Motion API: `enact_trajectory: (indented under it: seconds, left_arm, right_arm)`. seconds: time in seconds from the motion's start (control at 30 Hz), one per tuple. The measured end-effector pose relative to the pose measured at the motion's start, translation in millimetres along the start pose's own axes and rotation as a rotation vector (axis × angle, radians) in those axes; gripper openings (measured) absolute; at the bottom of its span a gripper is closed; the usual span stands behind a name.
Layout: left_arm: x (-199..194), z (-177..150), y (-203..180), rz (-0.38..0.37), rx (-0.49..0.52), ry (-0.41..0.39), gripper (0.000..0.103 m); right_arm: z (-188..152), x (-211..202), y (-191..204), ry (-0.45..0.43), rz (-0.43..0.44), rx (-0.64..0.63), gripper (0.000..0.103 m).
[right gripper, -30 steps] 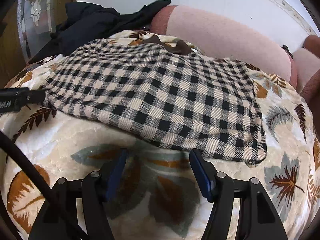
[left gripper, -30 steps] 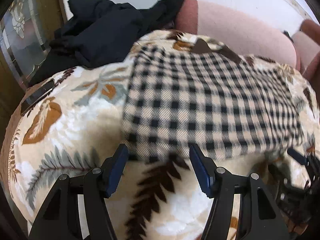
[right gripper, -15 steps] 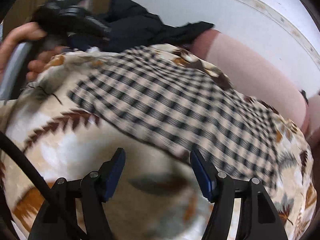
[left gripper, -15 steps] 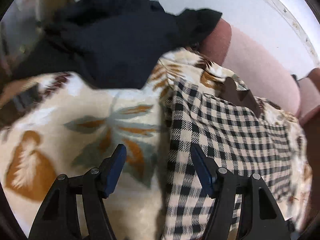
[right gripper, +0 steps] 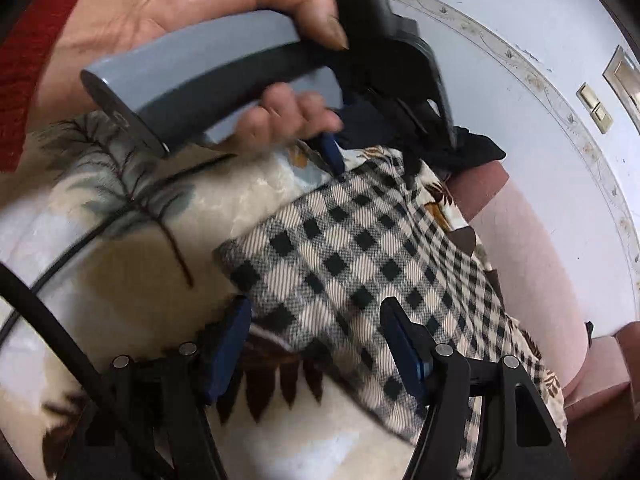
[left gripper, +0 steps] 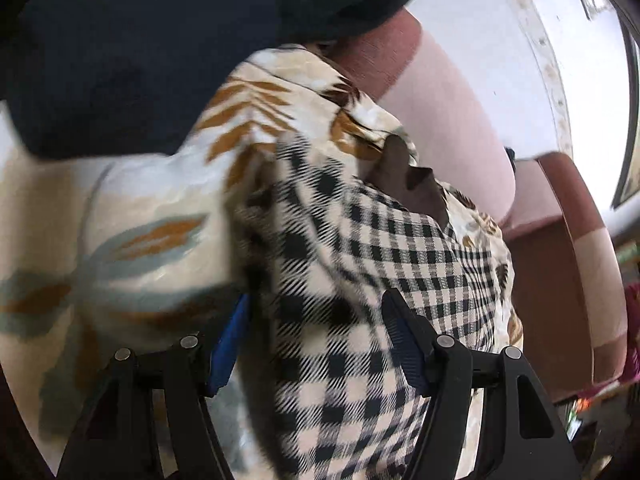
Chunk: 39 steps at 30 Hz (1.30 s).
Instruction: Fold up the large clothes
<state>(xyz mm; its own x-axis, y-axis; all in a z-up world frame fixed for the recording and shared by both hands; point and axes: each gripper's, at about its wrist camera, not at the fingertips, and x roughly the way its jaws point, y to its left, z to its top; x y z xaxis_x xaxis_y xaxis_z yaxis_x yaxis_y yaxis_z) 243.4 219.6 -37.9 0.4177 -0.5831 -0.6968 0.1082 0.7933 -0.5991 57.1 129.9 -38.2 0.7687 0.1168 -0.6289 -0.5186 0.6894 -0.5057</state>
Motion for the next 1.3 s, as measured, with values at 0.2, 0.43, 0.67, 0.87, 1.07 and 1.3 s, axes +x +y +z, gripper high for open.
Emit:
enact_trajectory:
  seconds: [0.2,0.43,0.67,0.87,1.07,1.3]
  left_arm:
    - [28,15,-2,-0.077,0.003,0.044,0.068]
    - [29,19,17,-0.166,-0.078,0.026,0.057]
    - [19,18,-2,-0.048,-0.043,0.0,0.01]
    - [-6,11,-54,0.0,0.021,-0.056,0.008]
    - [10,21,-158,0.072,0.125,-0.036,0.008]
    - [102,8,-280,0.106,0.254,0.041,0.008]
  right_arm:
    - [15,20,-2,0.021,-0.025,0.012,0.071]
    - [19,32,-3,0.034,-0.002,0.014,0.054]
    - [19,20,17,-0.008,-0.039,-0.08,0.009]
    - [12,-14,-27,-0.079,-0.033,0.028,0.006]
    - [-20,-46,-102,-0.123,-0.084,0.17,0.006]
    - [-99,-58,-203,-0.035,-0.165,0.319,0.006]
